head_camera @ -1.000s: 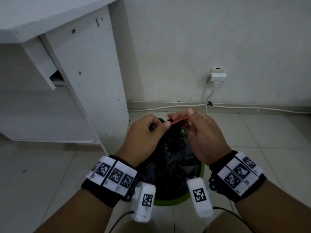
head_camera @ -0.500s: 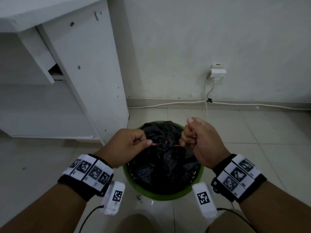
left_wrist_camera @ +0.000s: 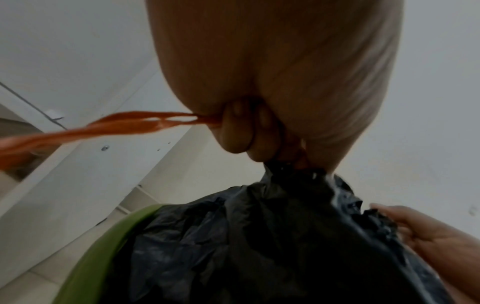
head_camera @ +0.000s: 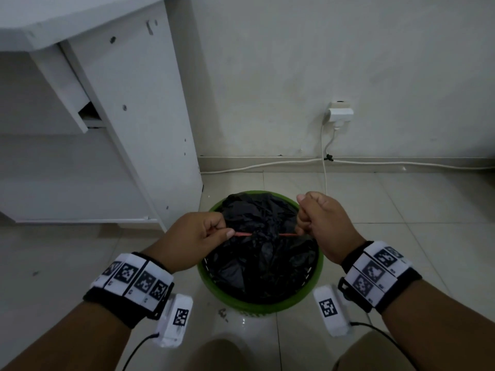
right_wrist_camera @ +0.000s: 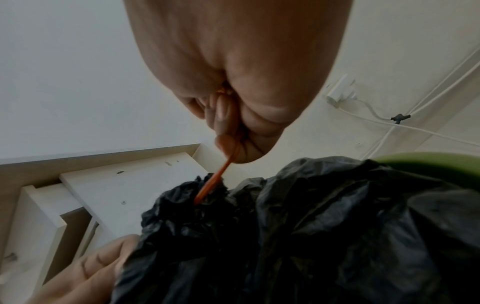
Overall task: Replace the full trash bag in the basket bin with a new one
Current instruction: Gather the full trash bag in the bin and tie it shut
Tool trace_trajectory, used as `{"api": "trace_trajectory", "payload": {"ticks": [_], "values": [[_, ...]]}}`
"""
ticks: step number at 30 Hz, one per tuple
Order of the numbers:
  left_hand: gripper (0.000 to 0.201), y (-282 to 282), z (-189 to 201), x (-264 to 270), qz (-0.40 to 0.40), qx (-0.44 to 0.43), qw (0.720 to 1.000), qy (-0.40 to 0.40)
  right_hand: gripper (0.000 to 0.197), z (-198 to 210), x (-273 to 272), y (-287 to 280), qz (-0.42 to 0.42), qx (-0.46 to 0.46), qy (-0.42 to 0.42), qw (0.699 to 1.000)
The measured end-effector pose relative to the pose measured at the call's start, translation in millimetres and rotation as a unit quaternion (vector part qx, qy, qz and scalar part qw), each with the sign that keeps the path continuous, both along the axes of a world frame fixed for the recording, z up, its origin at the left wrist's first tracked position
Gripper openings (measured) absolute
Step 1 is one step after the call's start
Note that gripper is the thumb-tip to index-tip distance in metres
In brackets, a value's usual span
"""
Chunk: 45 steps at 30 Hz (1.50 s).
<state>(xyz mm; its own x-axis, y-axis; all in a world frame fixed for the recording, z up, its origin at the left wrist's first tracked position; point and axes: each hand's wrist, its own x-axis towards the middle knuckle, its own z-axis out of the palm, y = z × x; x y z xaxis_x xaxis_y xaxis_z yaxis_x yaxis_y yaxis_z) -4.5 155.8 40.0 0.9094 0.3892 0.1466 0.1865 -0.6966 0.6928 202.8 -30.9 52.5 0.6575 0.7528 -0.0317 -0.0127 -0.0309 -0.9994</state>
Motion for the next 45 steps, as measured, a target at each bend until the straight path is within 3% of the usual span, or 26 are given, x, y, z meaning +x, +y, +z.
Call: {"api": "trace_trajectory", "payload": {"ticks": [3,7,11,14,18,20,22,24,27,29,31,34,36,38,41,43,45], "values": [[0.028,-13,11,8,-0.007,-0.009,1.000,0.004,0.040,11,-7,2,-0.026,0.008,0.017,0.999],[0.021,-41,32,18,-0.083,0.041,0.996,0.012,0.030,36,-24,16,-0.023,0.077,0.092,0.992],[0.017,-54,48,20,-0.130,0.080,0.988,-0.018,0.049,35,-39,28,0.047,0.012,-0.100,0.994],[0.018,-47,55,14,-0.152,0.123,0.976,-0.096,0.049,23,-49,22,0.169,-0.015,-0.228,0.959],[0.022,-25,54,8,-0.035,0.330,0.932,-0.145,0.041,20,-57,10,0.221,-0.062,-0.363,0.903],[0.017,-20,50,9,-0.007,0.371,0.913,-0.168,0.045,17,-61,9,0.220,-0.094,-0.436,0.867],[0.020,-21,41,13,-0.009,0.346,0.920,-0.185,0.035,12,-65,10,0.202,-0.099,-0.470,0.854],[0.023,-26,33,19,0.004,0.282,0.942,-0.183,0.024,10,-67,11,0.165,-0.069,-0.455,0.872],[0.020,-34,24,26,0.023,0.112,0.979,-0.169,0.011,9,-67,10,0.094,-0.041,-0.421,0.901],[0.021,-42,21,31,0.043,-0.013,0.989,-0.138,0.008,9,-70,9,0.053,-0.042,-0.396,0.916],[0.024,-51,19,31,0.055,-0.164,0.979,-0.105,0.007,8,-71,9,0.018,-0.038,-0.360,0.932],[0.031,-66,18,27,0.020,-0.328,0.936,-0.124,0.010,9,-68,12,-0.034,-0.029,-0.304,0.952],[0.028,-72,16,25,0.003,-0.308,0.943,-0.125,0.010,11,-64,16,-0.052,-0.037,-0.263,0.963],[0.020,-74,11,26,0.014,-0.219,0.969,-0.117,0.010,11,-62,20,-0.069,-0.052,-0.231,0.969],[0.022,-69,6,32,0.068,-0.152,0.980,-0.107,0.012,7,-62,23,-0.077,-0.061,-0.240,0.966],[0.027,-66,6,34,0.102,-0.169,0.976,-0.094,0.009,6,-64,22,-0.063,-0.041,-0.265,0.961],[0.027,-64,5,37,0.130,-0.261,0.953,-0.079,0.016,6,-66,16,-0.030,-0.005,-0.307,0.951]]}}
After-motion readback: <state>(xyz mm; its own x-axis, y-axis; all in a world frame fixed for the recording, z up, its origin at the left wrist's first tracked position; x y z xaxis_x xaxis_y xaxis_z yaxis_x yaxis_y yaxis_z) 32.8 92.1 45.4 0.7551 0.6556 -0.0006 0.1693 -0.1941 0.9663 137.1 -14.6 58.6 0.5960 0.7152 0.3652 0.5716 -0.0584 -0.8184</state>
